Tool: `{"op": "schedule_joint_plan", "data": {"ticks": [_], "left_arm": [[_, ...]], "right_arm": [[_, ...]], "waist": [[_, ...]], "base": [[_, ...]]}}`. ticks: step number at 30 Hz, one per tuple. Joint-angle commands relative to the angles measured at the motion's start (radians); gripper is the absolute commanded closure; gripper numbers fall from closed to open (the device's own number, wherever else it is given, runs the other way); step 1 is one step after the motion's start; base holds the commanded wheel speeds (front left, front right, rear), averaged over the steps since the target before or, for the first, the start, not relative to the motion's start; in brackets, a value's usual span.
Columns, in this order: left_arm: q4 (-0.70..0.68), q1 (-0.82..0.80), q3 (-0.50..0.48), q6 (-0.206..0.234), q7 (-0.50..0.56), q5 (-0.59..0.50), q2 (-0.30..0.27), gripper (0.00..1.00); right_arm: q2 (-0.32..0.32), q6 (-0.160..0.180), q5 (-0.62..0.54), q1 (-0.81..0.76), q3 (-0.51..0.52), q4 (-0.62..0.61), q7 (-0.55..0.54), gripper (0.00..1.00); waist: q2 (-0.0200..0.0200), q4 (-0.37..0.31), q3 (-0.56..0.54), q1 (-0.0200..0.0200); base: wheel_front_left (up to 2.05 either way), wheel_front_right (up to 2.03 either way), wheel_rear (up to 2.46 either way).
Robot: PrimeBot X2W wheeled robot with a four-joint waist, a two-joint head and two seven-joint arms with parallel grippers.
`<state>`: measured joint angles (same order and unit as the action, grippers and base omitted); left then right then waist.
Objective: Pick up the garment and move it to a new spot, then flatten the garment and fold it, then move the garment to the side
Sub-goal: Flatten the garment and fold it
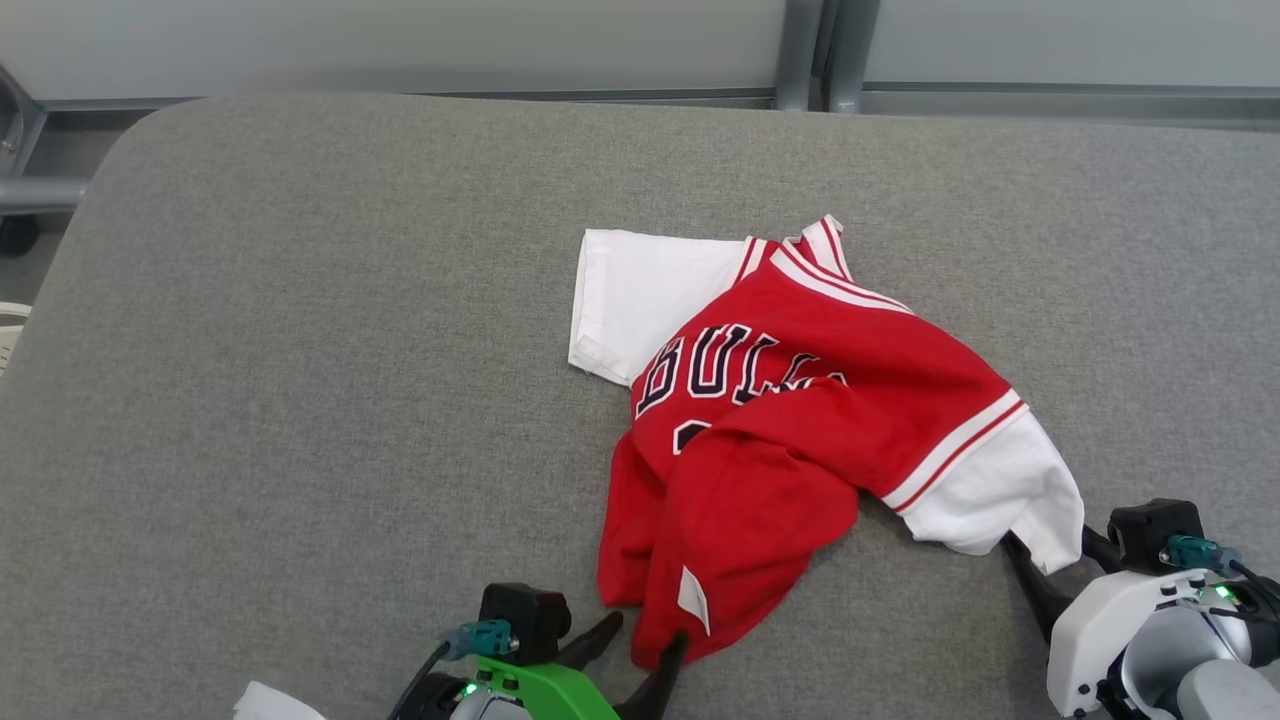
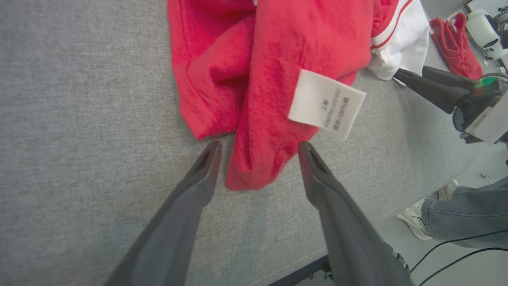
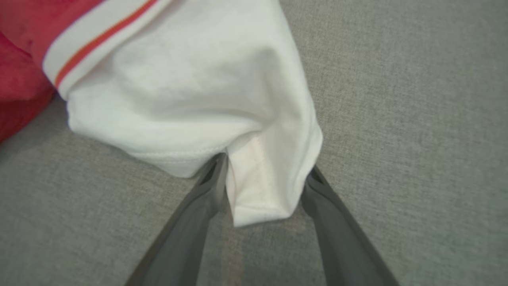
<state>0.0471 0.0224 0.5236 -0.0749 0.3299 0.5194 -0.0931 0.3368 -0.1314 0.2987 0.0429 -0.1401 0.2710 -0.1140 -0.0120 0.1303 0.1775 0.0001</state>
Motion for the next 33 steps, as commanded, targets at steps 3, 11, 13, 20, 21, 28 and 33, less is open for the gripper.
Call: {"op": "schedule_joint_plan", "data": {"ticks": [3, 11, 13, 20, 21, 28, 33], "left_arm": [[0.043, -0.026, 0.006, 0.011, 0.006, -0.005, 0.003, 0.00], [0.109, -0.049, 0.013, 0.013, -0.010, -0.004, 0.007, 0.00], [0.129, -0.066, 0.012, 0.010, -0.025, -0.002, 0.012, 0.19], [0.129, -0.099, 0.000, 0.021, -0.018, 0.010, -0.005, 1.00], [0.094, -0.100, -0.002, 0.016, 0.003, 0.013, -0.026, 1.00], [-0.425, -0.166, -0.120, 0.008, 0.342, 0.068, -0.316, 1.00], [-0.684, -0.355, -0.307, 0.043, 0.631, 0.207, -0.504, 1.00]], "right_arm": [[0.011, 0.001, 0.012, 0.007, -0.008, 0.001, -0.009, 0.23], [0.017, 0.001, 0.017, 0.016, -0.017, -0.014, -0.021, 0.57], [0.021, 0.001, 0.020, 0.019, -0.021, -0.017, -0.026, 0.77], [0.043, 0.001, 0.112, 0.040, -0.054, -0.078, -0.091, 1.00], [0.050, 0.001, 0.156, 0.043, -0.059, -0.106, -0.110, 1.00], [0.155, 0.000, 0.564, 0.101, 0.108, -0.495, -0.246, 1.00], [0.186, 0.000, 0.786, 0.263, 0.307, -0.689, -0.351, 1.00]], "waist": [[0.0120, -0.010, -0.003, -0.0001], [0.0120, -0.019, 0.003, -0.0001], [0.0120, -0.019, 0.006, -0.0001], [0.0120, -0.027, 0.001, -0.0001], [0.0120, -0.029, -0.002, -0.0001], [0.0120, -0.042, 0.001, -0.0001], [0.0120, -0.065, 0.050, -0.0001]], "base": [[0.00, 0.00, 0.00], [0.00, 0.00, 0.00], [0.00, 0.00, 0.00], [0.00, 0.00, 0.00], [0.00, 0.00, 0.00], [0.00, 0.00, 0.00], [0.00, 0.00, 0.00]]}}
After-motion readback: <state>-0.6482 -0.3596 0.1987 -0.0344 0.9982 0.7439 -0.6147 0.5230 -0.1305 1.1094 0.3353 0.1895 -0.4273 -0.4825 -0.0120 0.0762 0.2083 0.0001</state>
